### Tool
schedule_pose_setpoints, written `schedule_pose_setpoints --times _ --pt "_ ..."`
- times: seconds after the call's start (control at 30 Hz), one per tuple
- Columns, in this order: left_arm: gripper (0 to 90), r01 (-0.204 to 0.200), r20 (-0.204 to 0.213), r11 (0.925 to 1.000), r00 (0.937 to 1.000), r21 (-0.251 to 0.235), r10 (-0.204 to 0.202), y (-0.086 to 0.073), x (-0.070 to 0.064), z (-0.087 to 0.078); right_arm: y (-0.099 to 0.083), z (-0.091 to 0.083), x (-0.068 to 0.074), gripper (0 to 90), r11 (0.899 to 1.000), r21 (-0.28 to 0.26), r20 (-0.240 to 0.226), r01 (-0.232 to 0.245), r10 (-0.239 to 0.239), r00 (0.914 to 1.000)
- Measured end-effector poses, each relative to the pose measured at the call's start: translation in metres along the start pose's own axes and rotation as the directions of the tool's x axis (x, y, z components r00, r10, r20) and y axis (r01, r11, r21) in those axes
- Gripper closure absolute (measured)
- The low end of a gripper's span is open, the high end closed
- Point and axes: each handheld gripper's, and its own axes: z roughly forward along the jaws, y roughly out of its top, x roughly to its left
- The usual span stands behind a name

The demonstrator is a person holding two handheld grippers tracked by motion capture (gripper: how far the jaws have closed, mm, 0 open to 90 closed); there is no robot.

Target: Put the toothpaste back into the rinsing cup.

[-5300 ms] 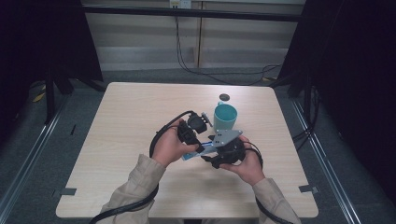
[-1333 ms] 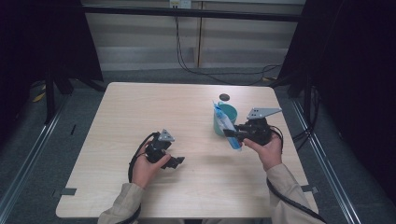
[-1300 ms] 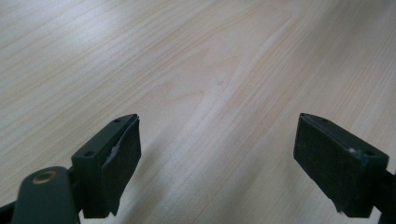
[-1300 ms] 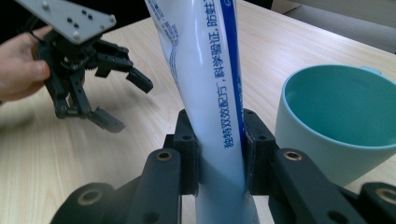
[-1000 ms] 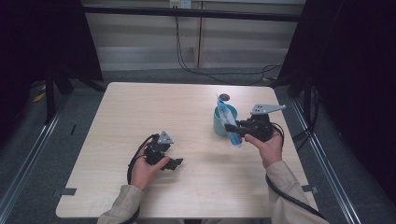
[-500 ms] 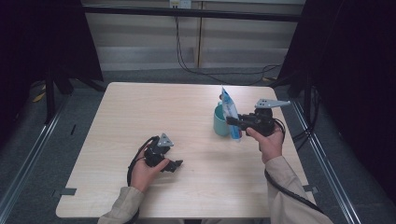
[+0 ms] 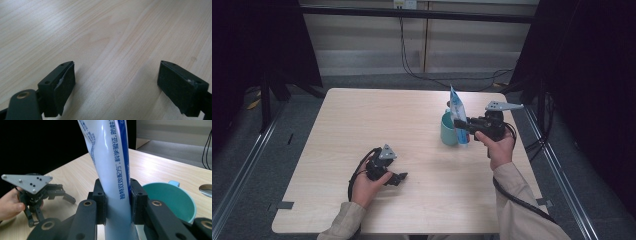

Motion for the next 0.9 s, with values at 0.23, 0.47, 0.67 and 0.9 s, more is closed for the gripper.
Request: schedule_pose_setpoints --times 0.23,0.47,0.67,0.9 --pt "12.3 0.002 -0.009 1.0000 1.0000 -0.006 -0.002 -0.002 0.000 0.000 0.005 0.002 -0.002 71.4 1.000 -0.013 0.007 -0.003 0.003 1.0000" --pt "11.7 0.006 -0.006 1.0000 1.0000 -0.005 -0.006 -0.002 0.000 0.000 0.010 0.004 -0.004 71.4 0.999 -0.030 0.011 -0.011 0.011 0.9999" --pt "11.6 0.007 -0.002 1.0000 1.0000 -0.006 -0.007 -0.002 0.000 0.000 0.015 0.006 -0.005 71.4 0.999 -0.039 0.009 -0.014 0.014 0.9999" --pt "11.6 0.007 -0.002 1.0000 1.0000 -0.006 -0.007 -0.002 0.000 0.000 0.019 0.009 -0.008 71.3 0.998 -0.061 0.008 -0.031 0.032 0.9995"
